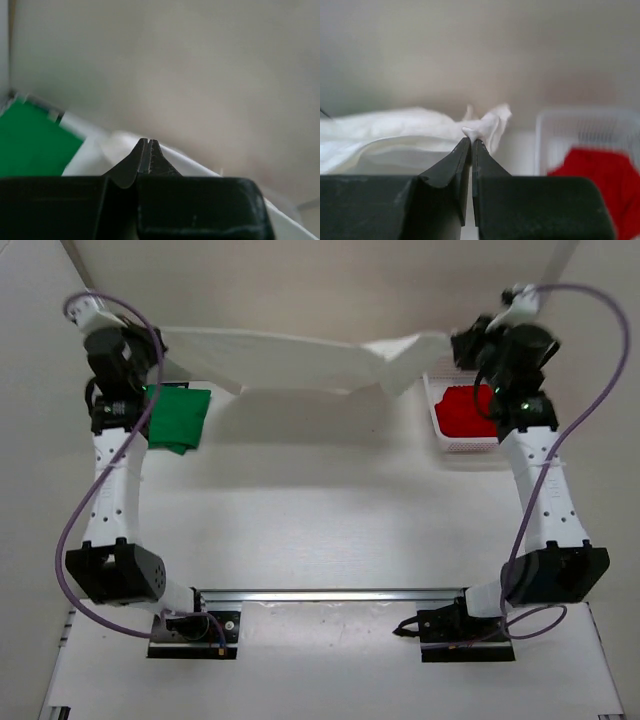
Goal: Fold and stack the t-shirts
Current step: Flatten out the tshirt, then fold the flattened tshirt in 1/3 of the way
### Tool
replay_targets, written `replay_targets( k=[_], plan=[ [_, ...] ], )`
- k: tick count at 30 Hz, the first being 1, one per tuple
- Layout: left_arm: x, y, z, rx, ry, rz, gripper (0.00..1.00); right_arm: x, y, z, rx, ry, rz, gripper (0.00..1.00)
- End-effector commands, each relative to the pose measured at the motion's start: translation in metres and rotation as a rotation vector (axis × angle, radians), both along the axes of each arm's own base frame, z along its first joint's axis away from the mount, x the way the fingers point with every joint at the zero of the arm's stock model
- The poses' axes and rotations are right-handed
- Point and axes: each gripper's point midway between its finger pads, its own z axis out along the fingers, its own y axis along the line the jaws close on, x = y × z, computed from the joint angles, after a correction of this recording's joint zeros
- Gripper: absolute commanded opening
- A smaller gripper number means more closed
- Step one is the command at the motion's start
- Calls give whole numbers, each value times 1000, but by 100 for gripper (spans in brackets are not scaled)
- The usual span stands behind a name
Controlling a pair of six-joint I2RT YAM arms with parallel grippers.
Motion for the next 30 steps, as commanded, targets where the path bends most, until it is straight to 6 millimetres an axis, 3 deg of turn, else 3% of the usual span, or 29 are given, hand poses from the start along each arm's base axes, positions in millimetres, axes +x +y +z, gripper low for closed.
replay_targets(
  k=[1, 2, 3, 4, 5, 7, 8, 9, 10, 12, 15, 19, 23, 27, 28, 30],
  plan=[
    [-42, -7, -37, 75, 50, 83, 0, -15, -18, -133, -57, 269, -110, 0],
    [-43, -11, -85, 78, 128, 86, 0, -29, -18, -135, -47, 261, -106, 0],
    [-58, -8, -117, 69, 168, 98, 0, -46, -17, -171, -29, 325, -102, 0],
    [-70, -11, -162, 43, 245, 85, 0, -58, -13, -218, -31, 402, -84, 0],
    [-77, -6, -186, -1, 272, 96, 0, -68, -11, -222, -23, 386, -78, 0],
    [-105, -7, -267, -91, 387, 74, 0, -95, -3, -272, -4, 476, -72, 0],
    [-115, -7, -283, -157, 406, 63, 0, -109, 1, -298, 33, 562, -67, 0],
    [-129, -4, -319, -208, 463, 75, 0, -121, 8, -309, 53, 611, -38, 0],
    [-143, -10, -342, -235, 503, 50, 0, -133, 6, -322, 107, 653, -55, 0],
    [-160, -15, -369, -279, 551, 26, 0, -162, 9, -350, 155, 755, -59, 1],
    [-177, -21, -384, -289, 591, -23, 0, -199, 12, -376, 204, 853, -89, 0],
    [-197, -20, -403, -271, 672, -32, 0, -235, 20, -375, 278, 874, -52, 0],
    [-208, -32, -403, -215, 683, -62, 0, -262, 39, -383, 338, 914, 23, 0],
    [-192, -34, -388, -227, 640, -77, 0, -242, 39, -373, 276, 876, -14, 0],
    [-189, -34, -391, -242, 655, -68, 0, -230, 38, -360, 253, 837, -11, 0],
    [-170, -34, -372, -237, 620, -58, 0, -201, 38, -351, 228, 813, -21, 0]
  ],
)
